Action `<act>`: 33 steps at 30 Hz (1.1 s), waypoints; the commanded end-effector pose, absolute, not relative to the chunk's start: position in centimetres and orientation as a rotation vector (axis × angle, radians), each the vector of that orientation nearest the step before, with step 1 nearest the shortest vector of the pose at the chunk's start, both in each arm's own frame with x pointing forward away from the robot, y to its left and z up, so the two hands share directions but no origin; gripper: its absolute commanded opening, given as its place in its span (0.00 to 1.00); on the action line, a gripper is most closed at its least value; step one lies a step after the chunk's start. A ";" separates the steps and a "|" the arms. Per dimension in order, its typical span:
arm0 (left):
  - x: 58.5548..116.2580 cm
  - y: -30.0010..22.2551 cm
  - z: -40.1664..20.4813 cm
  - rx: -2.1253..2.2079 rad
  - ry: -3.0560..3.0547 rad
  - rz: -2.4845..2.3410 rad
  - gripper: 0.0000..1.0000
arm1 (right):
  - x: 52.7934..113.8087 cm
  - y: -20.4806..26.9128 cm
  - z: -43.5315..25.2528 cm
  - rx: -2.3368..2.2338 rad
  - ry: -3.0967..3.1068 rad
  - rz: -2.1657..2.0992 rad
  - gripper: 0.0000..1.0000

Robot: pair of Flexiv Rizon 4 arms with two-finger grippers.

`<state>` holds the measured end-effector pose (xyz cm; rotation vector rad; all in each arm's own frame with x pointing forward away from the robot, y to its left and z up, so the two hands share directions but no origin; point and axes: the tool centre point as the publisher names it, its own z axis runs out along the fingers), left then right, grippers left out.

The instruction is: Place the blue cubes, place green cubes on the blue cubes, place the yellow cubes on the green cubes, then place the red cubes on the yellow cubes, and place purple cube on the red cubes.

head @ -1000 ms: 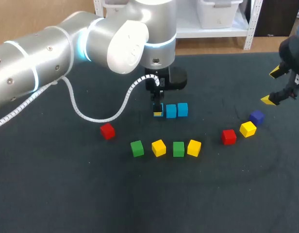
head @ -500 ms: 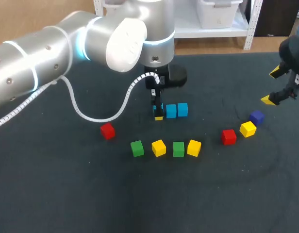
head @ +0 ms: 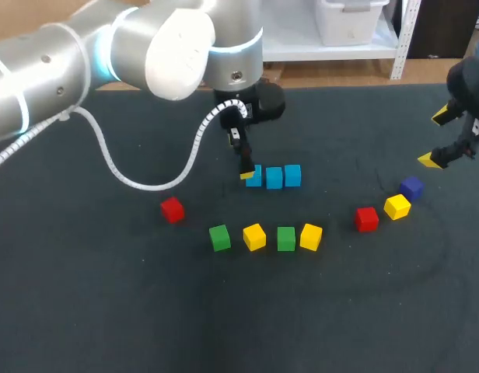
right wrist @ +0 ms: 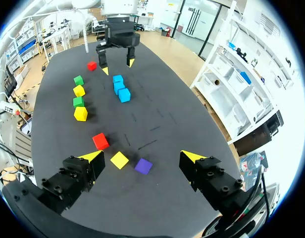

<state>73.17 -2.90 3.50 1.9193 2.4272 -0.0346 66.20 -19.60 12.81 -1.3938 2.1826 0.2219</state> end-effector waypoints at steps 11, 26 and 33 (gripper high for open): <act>67.4 -0.7 5.5 1.730 2.424 0.161 1.00 | 66.3 -19.6 12.7 -1.395 2.182 0.226 1.00; 63.0 1.1 4.9 1.663 2.499 0.190 1.00 | 66.3 -19.6 12.7 -1.395 2.182 0.226 1.00; 62.0 1.8 3.7 1.754 2.457 0.134 1.00 | 66.3 -19.6 12.7 -1.395 2.182 0.226 1.00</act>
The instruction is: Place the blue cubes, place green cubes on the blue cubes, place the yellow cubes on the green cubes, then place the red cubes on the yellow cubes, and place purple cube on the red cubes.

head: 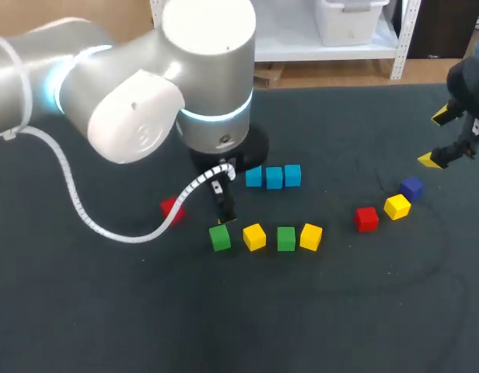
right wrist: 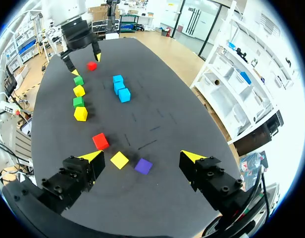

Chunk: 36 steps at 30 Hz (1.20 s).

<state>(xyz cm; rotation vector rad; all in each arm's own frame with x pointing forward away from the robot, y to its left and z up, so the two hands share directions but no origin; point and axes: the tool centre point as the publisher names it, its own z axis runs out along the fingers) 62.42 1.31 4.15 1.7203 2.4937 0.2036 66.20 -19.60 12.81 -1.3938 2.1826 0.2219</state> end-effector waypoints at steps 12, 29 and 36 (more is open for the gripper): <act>60.8 1.6 2.8 1.828 2.461 0.045 1.00 | 66.3 -19.6 12.7 -1.395 2.182 0.226 1.00; 59.7 -0.1 0.3 1.893 2.494 0.040 0.78 | 66.3 -19.6 12.7 -1.395 2.182 0.226 1.00; 59.9 0.5 0.4 1.899 2.509 0.064 0.37 | 66.3 -19.6 12.7 -1.395 2.182 0.226 1.00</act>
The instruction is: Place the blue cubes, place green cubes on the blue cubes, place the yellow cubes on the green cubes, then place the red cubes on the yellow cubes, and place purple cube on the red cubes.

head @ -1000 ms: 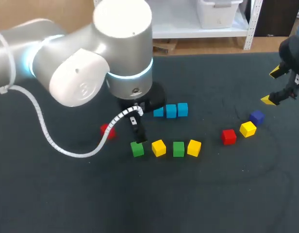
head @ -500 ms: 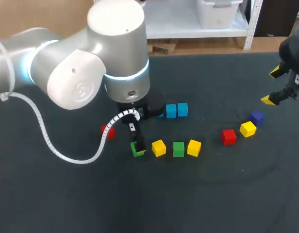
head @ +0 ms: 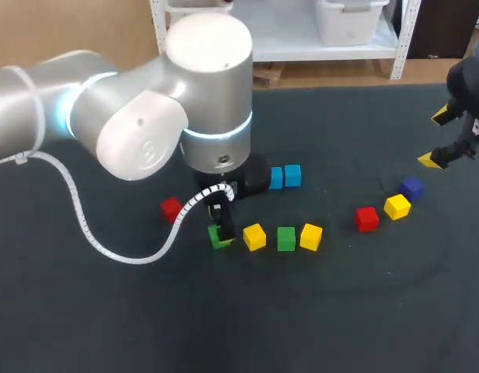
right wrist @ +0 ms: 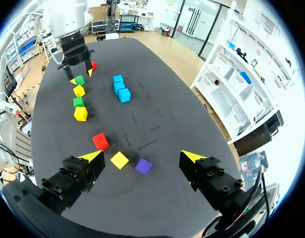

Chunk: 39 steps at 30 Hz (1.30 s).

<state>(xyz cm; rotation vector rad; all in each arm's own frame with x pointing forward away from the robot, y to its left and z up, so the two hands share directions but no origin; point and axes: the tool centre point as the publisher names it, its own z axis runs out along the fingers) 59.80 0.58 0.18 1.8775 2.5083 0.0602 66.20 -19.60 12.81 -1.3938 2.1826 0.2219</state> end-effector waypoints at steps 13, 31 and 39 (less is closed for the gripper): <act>59.9 0.6 1.9 1.963 2.447 -0.002 0.00 | 66.3 -19.6 12.7 -1.395 2.182 0.226 1.00; 67.9 -1.6 6.9 2.186 2.242 0.152 0.00 | 66.3 -19.6 12.7 -1.395 2.182 0.226 1.00; 70.0 -4.7 6.9 2.281 2.153 0.167 0.00 | 66.3 -19.6 12.7 -1.395 2.182 0.226 1.00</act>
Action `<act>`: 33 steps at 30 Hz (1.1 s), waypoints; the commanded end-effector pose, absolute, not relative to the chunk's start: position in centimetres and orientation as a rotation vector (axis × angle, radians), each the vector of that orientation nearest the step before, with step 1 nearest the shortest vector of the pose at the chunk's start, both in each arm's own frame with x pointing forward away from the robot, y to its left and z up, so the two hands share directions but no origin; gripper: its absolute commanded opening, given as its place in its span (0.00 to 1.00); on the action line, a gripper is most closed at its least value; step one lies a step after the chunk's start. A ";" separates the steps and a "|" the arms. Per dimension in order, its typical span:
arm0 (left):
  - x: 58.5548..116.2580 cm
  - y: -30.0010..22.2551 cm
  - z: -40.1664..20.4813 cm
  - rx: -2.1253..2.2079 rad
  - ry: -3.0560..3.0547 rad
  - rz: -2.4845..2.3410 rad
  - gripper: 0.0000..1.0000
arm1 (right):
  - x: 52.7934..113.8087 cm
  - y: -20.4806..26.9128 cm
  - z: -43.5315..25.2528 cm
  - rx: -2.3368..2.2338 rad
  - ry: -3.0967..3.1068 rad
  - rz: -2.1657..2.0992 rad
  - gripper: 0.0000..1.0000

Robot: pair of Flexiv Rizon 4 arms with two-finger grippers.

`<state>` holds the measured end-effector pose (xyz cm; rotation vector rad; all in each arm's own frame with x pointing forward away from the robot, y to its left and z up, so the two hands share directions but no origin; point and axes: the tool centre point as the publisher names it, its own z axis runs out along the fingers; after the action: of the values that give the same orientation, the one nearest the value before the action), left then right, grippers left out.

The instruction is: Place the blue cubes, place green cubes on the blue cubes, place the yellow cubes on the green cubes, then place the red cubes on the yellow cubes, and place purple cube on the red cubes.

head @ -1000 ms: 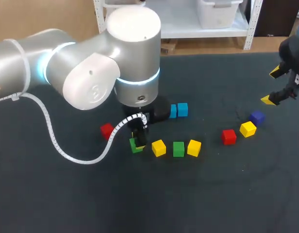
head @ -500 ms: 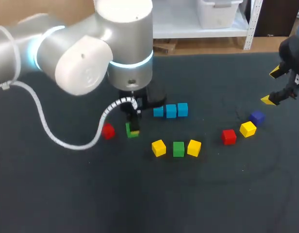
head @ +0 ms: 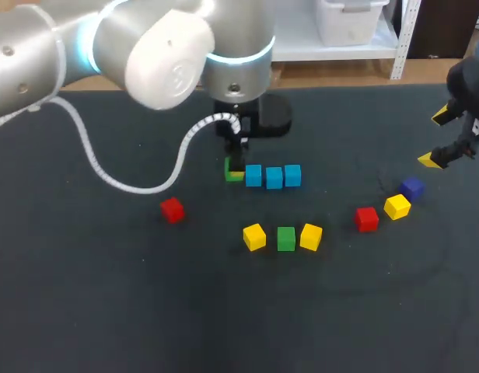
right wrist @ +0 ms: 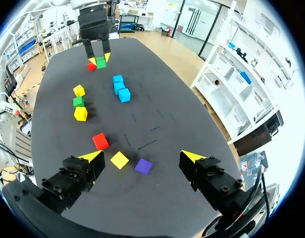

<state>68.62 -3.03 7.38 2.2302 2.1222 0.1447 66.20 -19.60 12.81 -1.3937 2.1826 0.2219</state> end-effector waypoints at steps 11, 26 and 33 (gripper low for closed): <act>71.2 -6.7 6.0 2.318 2.121 0.127 0.00 | 66.3 -19.6 12.7 -1.395 2.182 0.226 1.00; 74.1 -7.6 3.8 2.190 2.266 0.113 0.00 | 66.3 -19.6 12.7 -1.395 2.182 0.226 1.00; 74.4 -7.8 3.4 2.202 2.255 0.128 0.00 | 66.3 -19.6 12.7 -1.395 2.182 0.226 1.00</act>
<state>73.87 -7.45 3.50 2.1919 2.2477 0.1302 66.20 -19.60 12.81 -1.3938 2.1826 0.2219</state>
